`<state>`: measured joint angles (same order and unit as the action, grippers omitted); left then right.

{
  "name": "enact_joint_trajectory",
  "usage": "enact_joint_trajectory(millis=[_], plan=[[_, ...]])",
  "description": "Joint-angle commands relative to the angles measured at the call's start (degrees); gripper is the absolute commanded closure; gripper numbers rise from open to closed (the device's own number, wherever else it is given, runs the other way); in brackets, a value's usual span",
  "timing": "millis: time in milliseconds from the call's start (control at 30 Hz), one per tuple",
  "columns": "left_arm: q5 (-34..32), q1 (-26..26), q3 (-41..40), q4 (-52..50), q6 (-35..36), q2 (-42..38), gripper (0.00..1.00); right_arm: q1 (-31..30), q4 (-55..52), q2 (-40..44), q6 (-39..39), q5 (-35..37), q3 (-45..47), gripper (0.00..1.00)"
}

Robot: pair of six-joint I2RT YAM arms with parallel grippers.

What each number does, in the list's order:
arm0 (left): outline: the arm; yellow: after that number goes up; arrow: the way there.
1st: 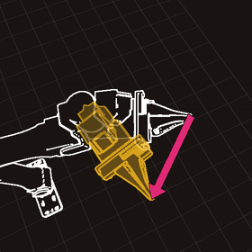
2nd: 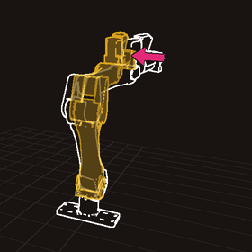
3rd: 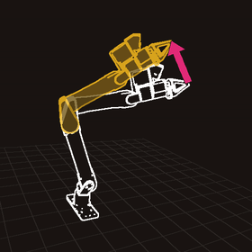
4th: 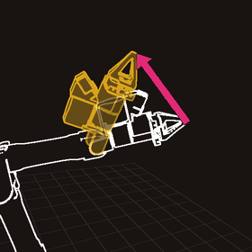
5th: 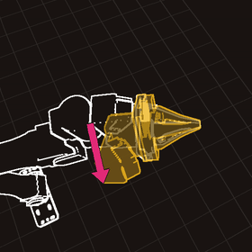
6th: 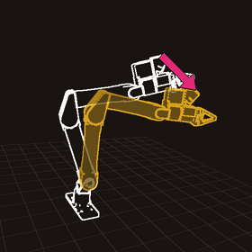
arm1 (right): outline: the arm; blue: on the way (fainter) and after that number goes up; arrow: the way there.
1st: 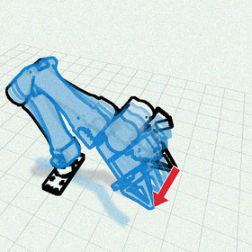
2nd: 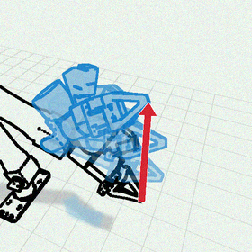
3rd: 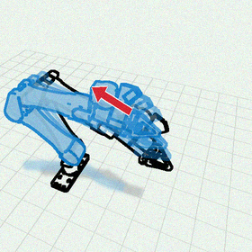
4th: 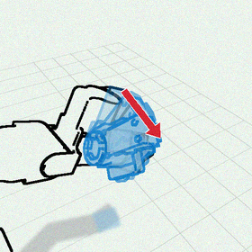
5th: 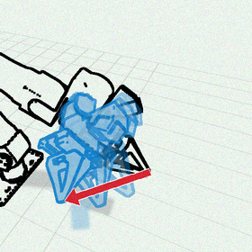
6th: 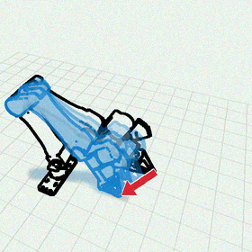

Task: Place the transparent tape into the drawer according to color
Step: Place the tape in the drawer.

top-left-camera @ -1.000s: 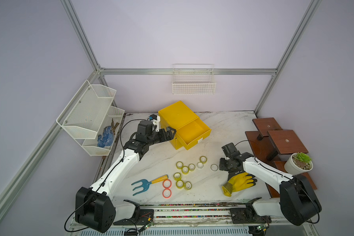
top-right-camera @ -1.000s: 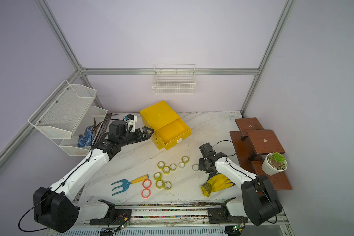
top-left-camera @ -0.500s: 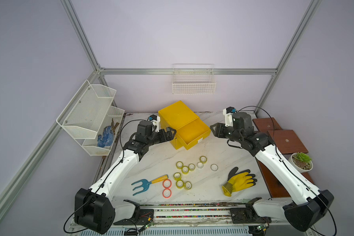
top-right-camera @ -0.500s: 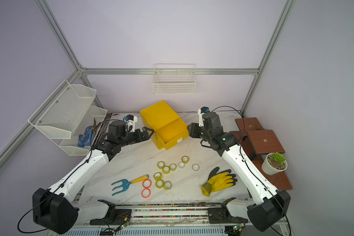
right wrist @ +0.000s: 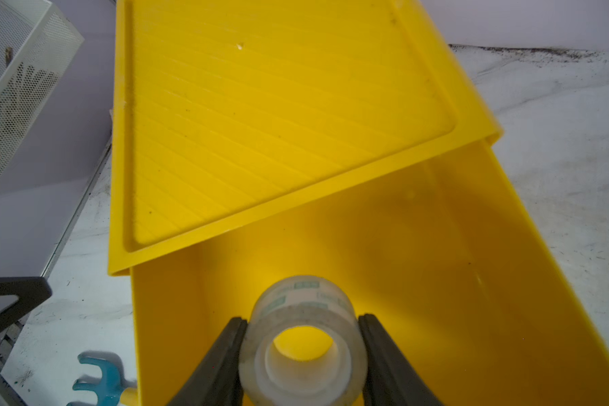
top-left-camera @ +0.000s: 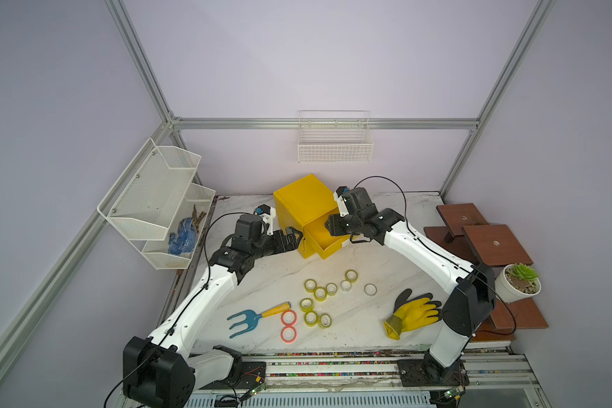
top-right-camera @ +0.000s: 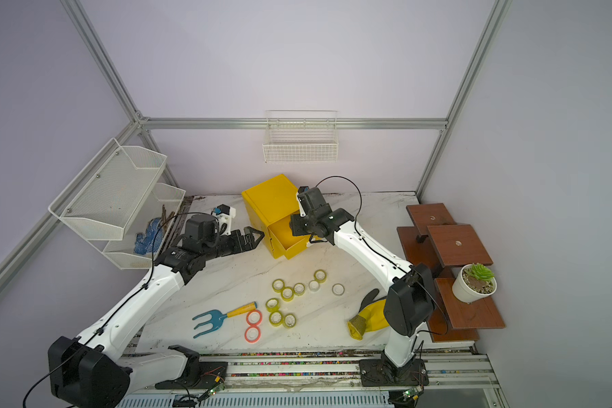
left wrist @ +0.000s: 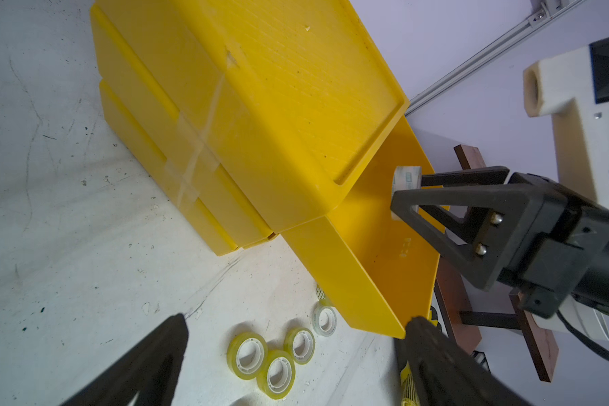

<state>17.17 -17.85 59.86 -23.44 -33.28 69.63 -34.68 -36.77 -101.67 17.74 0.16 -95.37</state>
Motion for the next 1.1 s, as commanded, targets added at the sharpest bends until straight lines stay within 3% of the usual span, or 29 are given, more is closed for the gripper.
enact_joint_trajectory(millis=[0,300,567,867,1067], plan=[[-1.3,-0.8,0.1,-1.6,2.6,-1.4,0.0,-0.4,0.0,-0.3,-0.8,2.6,-1.9,0.56],[-1.8,-1.2,-0.2,-1.6,4.0,-1.3,0.0,-0.6,2.3,-0.5,-0.1,2.9,-2.9,0.37],[-0.6,-1.9,0.0,-1.8,4.8,-1.6,0.0,-0.6,5.6,5.2,1.7,4.5,-1.3,0.37],[-4.4,-10.4,0.3,-9.1,7.4,-5.3,0.0,-0.5,18.5,24.9,7.6,11.1,21.7,0.38],[-5.0,-19.1,3.6,-12.8,9.7,-8.4,0.0,0.8,20.0,34.9,12.5,16.5,35.5,0.38]])
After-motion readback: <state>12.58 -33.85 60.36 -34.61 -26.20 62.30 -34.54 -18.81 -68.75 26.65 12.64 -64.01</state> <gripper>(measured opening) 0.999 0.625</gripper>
